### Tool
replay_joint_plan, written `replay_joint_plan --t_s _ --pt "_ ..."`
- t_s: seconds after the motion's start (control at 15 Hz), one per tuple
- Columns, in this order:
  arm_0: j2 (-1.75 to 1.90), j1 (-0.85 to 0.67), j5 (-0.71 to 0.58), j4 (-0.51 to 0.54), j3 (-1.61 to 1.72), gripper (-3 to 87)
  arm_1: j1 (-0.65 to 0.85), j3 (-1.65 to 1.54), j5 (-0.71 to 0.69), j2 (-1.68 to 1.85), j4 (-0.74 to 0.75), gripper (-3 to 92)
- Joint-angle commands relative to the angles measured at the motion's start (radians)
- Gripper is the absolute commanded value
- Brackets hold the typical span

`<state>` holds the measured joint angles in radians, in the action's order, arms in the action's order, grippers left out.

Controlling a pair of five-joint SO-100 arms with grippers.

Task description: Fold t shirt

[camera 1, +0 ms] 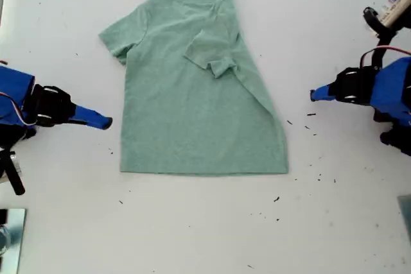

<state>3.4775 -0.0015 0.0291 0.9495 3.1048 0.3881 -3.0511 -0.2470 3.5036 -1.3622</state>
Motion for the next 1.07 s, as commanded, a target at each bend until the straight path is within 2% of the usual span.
replay_joint_plan --t_s 0.0,0.2,0.27,0.47,0.53,0.6,0.67,0.87,1.0 --pt "-0.535 -0.023 -0.026 -0.002 -0.431 -0.3 -0.011 -0.057 0.014 0.0 0.031 2.4" --pt "-1.057 -0.256 -0.276 0.341 -1.034 -0.3 -0.028 -0.058 0.025 0.0 0.031 2.4" --pt "-1.147 -0.368 -0.385 0.391 -1.123 -0.3 -0.032 -0.058 0.025 0.0 0.031 2.4" --pt "-1.339 -0.686 -0.632 0.422 -1.189 0.8 -0.034 -0.058 0.017 0.0 0.031 2.4" --pt "-1.388 -0.75 -0.655 0.451 -1.226 14.8 -0.029 -0.058 0.014 0.0 0.031 2.4" --pt "-1.407 -0.787 -0.683 0.463 -1.253 24.0 -0.028 -0.058 0.014 0.0 0.031 2.4" --pt "-1.414 -0.811 -0.701 0.472 -1.273 27.8 -0.028 -0.058 0.012 0.0 0.031 2.4" --pt "-1.408 -0.877 -0.732 0.477 -1.25 29.1 -0.023 -0.058 -0.002 0.0 0.031 2.4" --pt "-1.419 -0.937 -0.761 0.417 -1.187 28.3 -0.021 -0.058 -0.006 0.0 0.031 2.4"
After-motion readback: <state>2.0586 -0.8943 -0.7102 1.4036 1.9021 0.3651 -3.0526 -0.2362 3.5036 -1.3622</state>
